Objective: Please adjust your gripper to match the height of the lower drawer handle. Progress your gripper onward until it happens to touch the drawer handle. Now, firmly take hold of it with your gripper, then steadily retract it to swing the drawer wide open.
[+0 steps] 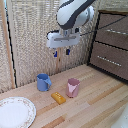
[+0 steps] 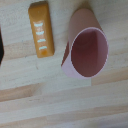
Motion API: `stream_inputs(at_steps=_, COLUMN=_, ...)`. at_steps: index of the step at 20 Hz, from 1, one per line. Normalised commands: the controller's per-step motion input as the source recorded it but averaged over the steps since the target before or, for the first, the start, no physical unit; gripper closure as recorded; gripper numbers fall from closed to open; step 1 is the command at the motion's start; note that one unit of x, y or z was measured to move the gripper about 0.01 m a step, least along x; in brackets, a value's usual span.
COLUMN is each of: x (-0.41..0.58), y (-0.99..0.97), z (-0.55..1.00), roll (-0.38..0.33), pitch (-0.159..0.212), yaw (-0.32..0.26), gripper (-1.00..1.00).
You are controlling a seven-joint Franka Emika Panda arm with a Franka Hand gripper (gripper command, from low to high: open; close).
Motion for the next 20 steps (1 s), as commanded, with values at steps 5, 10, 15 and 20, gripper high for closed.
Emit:
stream_inputs(at_steps=5, x=-0.114, y=-0.08, z=-0.07, roll=-0.300, pitch=-0.006, yaw=0.143, gripper=-1.00)
stream_inputs(at_steps=10, x=-0.152, y=-0.13, z=-0.06, roll=-0.375, pitch=-0.027, yaw=0.163, gripper=-1.00)
stream_inputs(at_steps=15, x=-0.119, y=-0.13, z=-0.11, roll=-0.375, pitch=-0.025, yaw=0.153, gripper=-1.00)
stream_inputs(at_steps=20, x=-0.053, y=-0.14, z=-0.18, roll=-0.375, pitch=-0.036, yaw=0.138, gripper=-1.00)
